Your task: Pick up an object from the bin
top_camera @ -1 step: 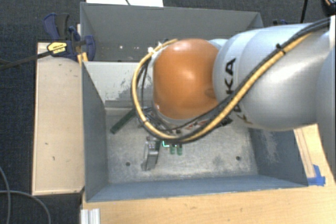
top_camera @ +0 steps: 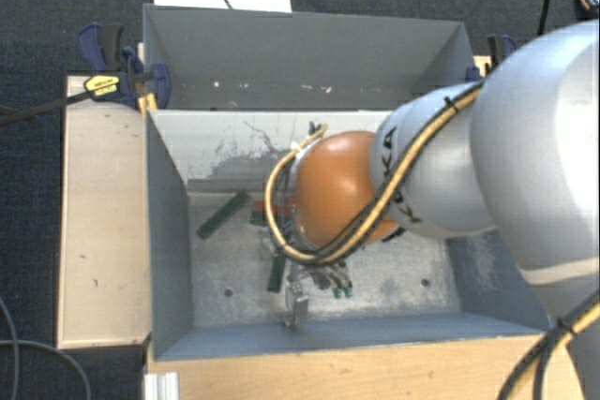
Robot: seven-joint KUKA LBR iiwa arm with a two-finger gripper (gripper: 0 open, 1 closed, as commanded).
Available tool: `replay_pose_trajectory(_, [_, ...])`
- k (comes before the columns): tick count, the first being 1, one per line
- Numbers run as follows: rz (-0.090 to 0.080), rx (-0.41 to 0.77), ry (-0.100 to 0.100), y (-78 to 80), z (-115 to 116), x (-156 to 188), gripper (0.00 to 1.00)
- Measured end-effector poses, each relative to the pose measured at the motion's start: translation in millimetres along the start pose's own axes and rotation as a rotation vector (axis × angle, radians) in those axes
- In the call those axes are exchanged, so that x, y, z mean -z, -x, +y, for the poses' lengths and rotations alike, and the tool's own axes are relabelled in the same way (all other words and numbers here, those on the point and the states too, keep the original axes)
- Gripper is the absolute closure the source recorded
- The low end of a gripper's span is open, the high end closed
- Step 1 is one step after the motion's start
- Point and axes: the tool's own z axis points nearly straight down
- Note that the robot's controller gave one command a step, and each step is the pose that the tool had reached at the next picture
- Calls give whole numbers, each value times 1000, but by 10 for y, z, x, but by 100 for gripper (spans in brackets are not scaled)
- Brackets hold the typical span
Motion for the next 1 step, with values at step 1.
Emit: replay_pose_trajectory(1, [-2, 271, -2, -176, -887, 29, 0])
